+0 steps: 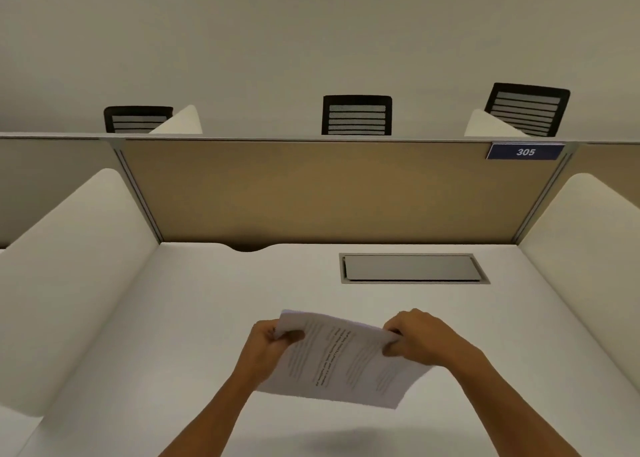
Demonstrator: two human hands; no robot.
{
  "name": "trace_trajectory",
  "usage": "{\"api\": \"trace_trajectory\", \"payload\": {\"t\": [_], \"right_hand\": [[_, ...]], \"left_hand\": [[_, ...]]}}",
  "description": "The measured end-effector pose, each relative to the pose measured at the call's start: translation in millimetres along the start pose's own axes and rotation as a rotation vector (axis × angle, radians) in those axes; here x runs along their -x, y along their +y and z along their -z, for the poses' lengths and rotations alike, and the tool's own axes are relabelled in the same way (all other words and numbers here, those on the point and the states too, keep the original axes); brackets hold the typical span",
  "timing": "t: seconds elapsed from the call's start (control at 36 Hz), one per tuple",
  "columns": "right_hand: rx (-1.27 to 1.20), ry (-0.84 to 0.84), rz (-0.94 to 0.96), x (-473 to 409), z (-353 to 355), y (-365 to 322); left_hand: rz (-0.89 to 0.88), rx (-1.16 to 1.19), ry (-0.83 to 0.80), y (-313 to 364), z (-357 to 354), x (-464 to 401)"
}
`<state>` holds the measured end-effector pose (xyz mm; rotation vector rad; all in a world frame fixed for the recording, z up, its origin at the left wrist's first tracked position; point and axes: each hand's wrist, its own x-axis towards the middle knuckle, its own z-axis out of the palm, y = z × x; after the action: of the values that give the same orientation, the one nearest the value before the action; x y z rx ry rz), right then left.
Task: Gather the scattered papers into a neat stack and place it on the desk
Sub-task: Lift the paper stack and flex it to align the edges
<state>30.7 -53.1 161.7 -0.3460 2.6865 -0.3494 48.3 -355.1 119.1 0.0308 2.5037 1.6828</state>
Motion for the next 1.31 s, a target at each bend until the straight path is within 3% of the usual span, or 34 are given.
{"api": "trace_trajectory", "payload": {"t": [0.11, 0.22, 0.31, 0.39, 1.06, 1.31], "right_hand": [[-0.182, 0.152, -0.102, 8.4, -10.3, 37.4], [-0.696, 0.307, -0.094, 20.9, -35.8, 47.0], [-1.069, 0.311, -0.071, 26.4, -61.5, 42.8], [-1.231, 0.274, -0.091, 23.8, -86.3, 39.2], [-1.191, 0.221, -0.278, 12.0, -167.8, 31.4], [-1.137, 0.270, -0.243, 17.1, -156.0, 21.7]], "left_hand": [[0.091, 0.095, 0.091, -13.2, 9.0, 6.8], [0.137, 0.163, 0.117, -22.8, 11.8, 11.3], [0.158, 0.199, 0.125, -29.7, 10.0, 14.6], [0.186, 0.212, 0.125, -38.4, 6.8, 18.9], [0.304, 0.153, 0.020, -104.3, 2.7, 49.9], [0.297, 0.154, 0.089, -105.0, 3.0, 56.3]]}}
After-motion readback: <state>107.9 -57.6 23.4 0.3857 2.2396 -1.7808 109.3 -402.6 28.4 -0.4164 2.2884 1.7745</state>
